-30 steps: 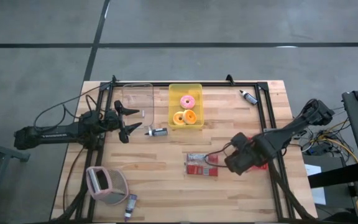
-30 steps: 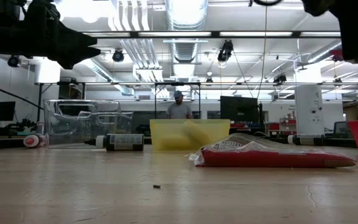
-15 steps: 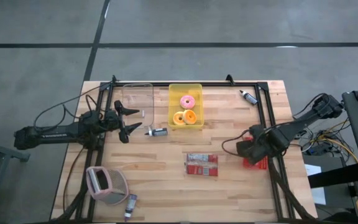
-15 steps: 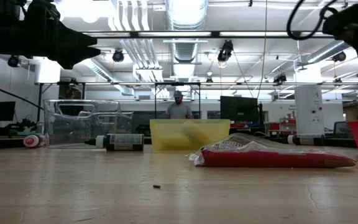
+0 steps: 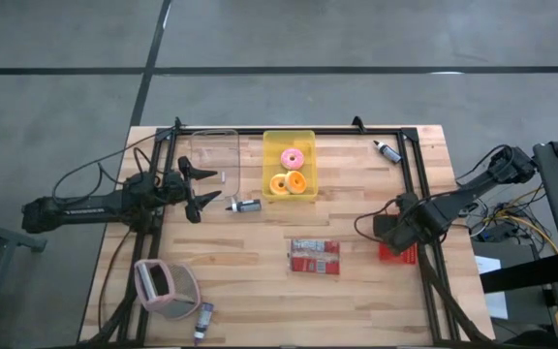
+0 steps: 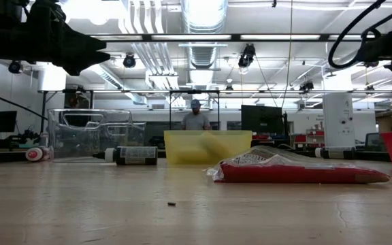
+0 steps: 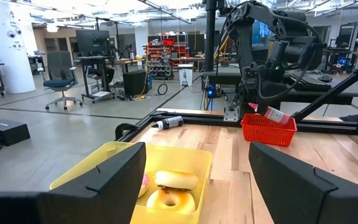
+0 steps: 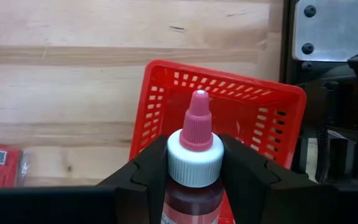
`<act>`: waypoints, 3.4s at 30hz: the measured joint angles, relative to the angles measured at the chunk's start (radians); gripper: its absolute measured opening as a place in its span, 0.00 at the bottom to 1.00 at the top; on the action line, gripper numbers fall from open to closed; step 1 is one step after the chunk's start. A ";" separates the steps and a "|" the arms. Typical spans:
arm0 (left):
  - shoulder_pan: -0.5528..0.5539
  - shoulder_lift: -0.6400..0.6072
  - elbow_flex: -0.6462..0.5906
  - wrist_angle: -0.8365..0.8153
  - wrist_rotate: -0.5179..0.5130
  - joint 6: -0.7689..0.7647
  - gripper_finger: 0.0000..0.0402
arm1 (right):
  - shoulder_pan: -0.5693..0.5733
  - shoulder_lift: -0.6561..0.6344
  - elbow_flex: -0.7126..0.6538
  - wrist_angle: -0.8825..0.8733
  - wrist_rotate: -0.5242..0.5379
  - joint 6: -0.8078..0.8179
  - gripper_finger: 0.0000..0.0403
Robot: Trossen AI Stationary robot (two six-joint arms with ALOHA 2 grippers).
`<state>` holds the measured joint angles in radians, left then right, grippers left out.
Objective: Pick & Place Food Item
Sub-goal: Put the pink food coloring bottle into the red bin
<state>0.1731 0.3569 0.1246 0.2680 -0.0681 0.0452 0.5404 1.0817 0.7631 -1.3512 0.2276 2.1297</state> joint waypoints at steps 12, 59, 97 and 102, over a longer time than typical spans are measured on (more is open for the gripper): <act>0.000 0.000 0.000 0.000 0.000 0.000 0.72 | 0.000 0.000 -0.018 0.011 0.001 -0.008 0.30; 0.000 0.000 0.000 0.000 0.000 0.000 0.72 | 0.000 0.153 -0.051 0.146 -0.072 -0.086 0.30; 0.000 0.000 0.000 0.000 0.000 0.000 0.72 | 0.000 0.334 -0.053 0.266 -0.094 -0.079 0.39; 0.000 0.000 0.000 0.000 0.000 0.000 0.73 | 0.000 0.334 -0.053 0.266 -0.094 -0.085 0.44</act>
<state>0.1730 0.3569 0.1247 0.2680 -0.0681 0.0451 0.5404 1.4155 0.7101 -1.0847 0.1333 2.0445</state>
